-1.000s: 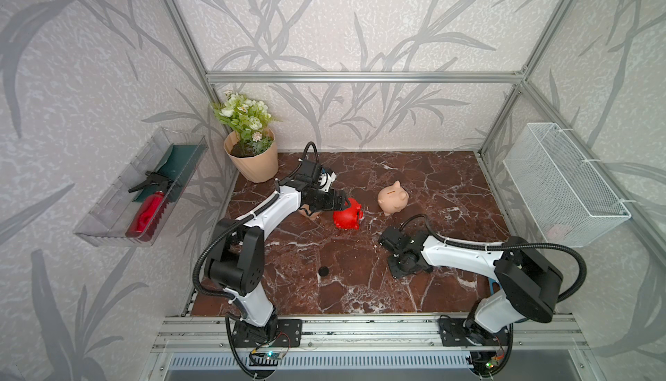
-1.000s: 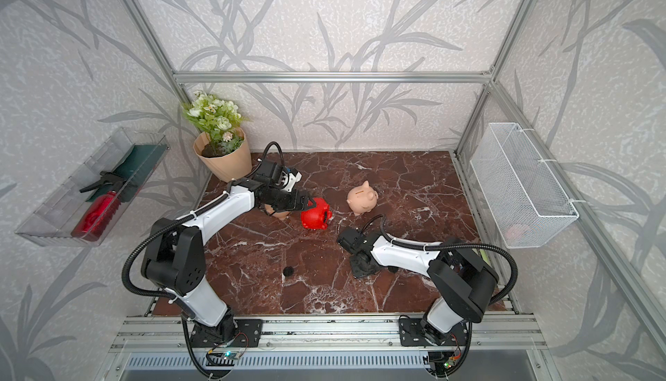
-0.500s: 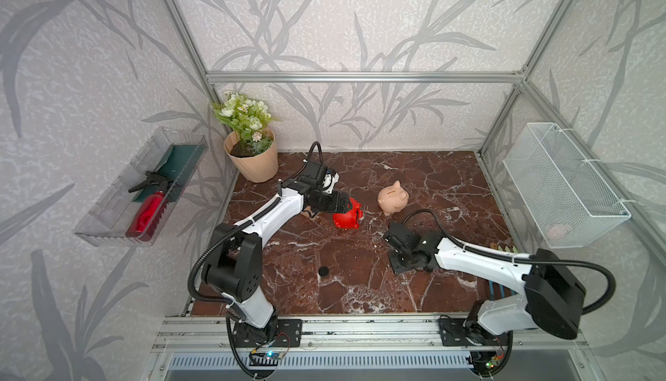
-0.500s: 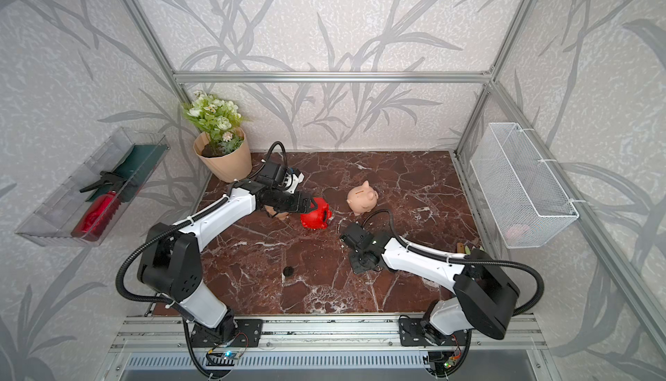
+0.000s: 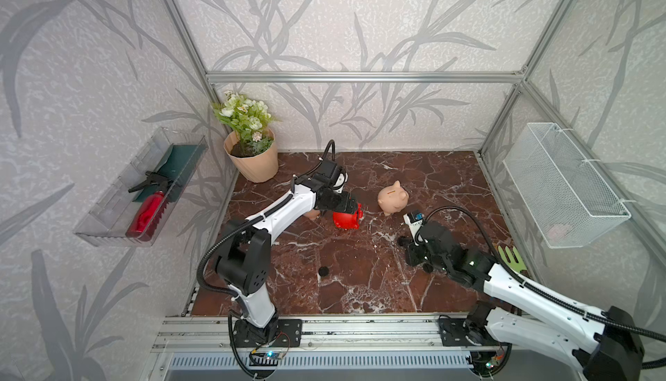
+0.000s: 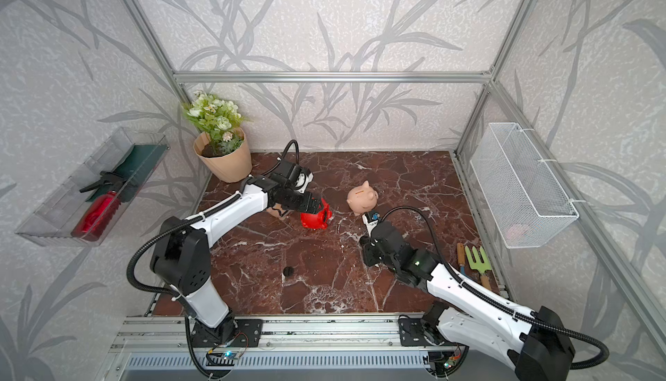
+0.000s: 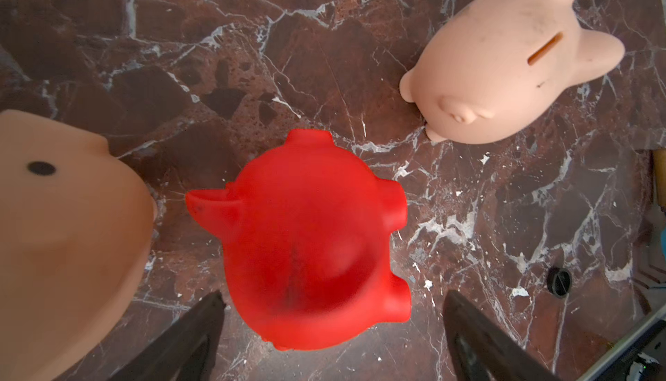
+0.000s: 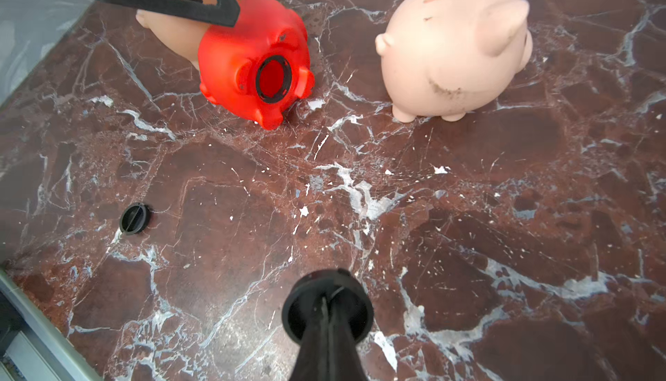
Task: Close piggy banks
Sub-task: Move the piggy bank to the center of the board.
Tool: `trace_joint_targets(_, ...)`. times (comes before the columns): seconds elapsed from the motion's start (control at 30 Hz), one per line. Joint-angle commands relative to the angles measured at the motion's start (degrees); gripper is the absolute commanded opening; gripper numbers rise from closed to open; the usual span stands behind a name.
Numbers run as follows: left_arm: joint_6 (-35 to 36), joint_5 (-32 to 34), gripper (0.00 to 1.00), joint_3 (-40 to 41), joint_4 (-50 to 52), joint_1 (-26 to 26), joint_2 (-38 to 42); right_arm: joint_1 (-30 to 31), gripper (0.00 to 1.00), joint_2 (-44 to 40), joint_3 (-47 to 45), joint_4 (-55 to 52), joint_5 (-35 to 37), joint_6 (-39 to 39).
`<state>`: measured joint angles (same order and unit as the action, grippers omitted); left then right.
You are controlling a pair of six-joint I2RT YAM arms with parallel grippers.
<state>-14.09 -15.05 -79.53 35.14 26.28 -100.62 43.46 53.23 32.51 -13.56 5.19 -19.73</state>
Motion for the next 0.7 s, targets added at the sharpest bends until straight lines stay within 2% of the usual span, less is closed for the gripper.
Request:
trace_joint_targets(0.0, 2.8, 0.6, 0.94, -3.1, 4.2, -0.3, -1.9, -2.2, 0.0, -2.9, -4.6, 12.9, -6.2, 4.8)
trace_joint_targets(0.17, 4.0, -2.1, 0.95, -6.9, 7.8, -1.1, -5.2, -4.2, 0.0, -5.6, -12.3, 26.9, -9.0, 9.6)
trace_joint_targets(0.37, 5.1, -3.3, 0.95, -10.3, 11.7, -1.4, -8.3, -7.2, 0.0, -4.1, -16.4, 37.2, -12.5, 11.8)
trace_joint_targets(0.67, 6.8, -4.4, 0.95, -13.3, 14.1, -1.7, -11.8, -11.5, 0.0, 1.0, -17.5, 45.1, -18.5, 10.6)
